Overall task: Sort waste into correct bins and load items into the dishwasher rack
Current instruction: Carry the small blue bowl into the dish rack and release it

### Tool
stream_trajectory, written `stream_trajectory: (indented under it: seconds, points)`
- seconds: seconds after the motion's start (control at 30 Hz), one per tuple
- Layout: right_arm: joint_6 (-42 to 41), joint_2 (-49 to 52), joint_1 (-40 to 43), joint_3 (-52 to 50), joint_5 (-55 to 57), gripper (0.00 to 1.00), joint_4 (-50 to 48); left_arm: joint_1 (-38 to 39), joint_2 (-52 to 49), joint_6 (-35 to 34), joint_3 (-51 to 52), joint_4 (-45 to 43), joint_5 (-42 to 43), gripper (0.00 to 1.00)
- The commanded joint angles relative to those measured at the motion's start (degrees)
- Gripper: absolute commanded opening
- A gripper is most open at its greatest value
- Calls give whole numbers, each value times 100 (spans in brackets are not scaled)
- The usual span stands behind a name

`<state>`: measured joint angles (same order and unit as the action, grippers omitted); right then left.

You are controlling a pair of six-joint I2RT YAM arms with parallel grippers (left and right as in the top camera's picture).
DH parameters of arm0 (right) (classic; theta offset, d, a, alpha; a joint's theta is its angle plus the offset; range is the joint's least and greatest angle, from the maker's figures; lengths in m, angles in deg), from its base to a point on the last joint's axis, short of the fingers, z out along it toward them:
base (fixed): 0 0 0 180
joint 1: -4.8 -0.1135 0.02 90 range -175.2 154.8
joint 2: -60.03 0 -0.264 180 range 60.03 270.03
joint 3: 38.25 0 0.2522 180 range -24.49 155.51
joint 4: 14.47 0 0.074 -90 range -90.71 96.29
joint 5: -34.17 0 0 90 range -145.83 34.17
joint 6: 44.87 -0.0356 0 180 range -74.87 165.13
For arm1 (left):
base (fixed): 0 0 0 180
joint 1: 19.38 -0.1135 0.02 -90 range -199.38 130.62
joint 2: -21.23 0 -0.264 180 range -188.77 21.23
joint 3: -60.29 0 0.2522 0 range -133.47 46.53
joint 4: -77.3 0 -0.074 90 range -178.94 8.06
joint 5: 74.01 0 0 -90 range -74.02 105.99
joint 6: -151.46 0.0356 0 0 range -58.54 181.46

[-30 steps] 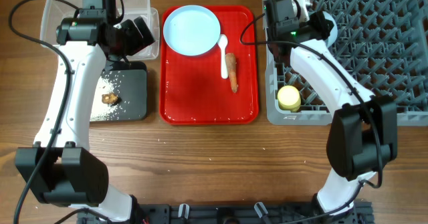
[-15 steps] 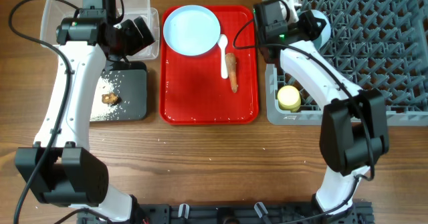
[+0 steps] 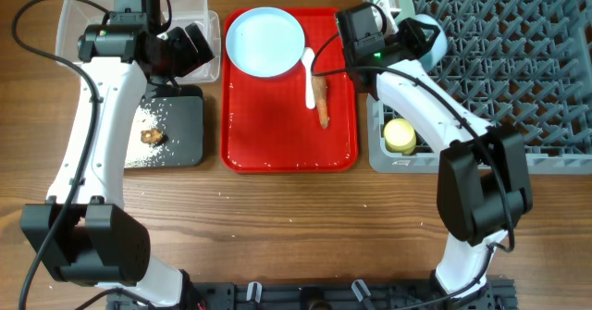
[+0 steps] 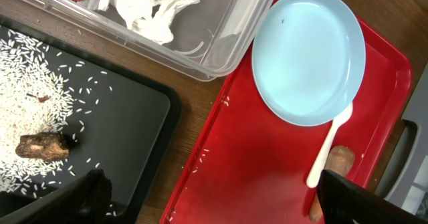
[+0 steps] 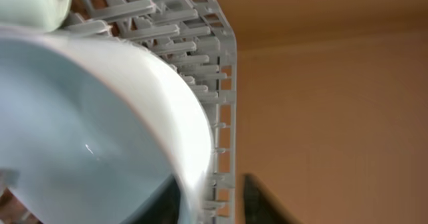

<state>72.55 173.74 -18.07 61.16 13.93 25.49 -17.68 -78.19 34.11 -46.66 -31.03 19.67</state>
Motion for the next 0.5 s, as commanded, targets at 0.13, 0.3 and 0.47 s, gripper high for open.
stream_trajectory:
  seconds: [0.13, 0.3, 0.47]
  points:
    - [111, 125, -131, 11, -188, 89, 48, -26, -2, -11, -68, 2, -76, 100]
    - [101, 61, -339, 52, -564, 100, 44, -26, -2, -11, -68, 2, -76, 100]
    - [-61, -413, -358, 92, -1318, 100, 44, -26, -2, -11, -68, 2, -76, 100]
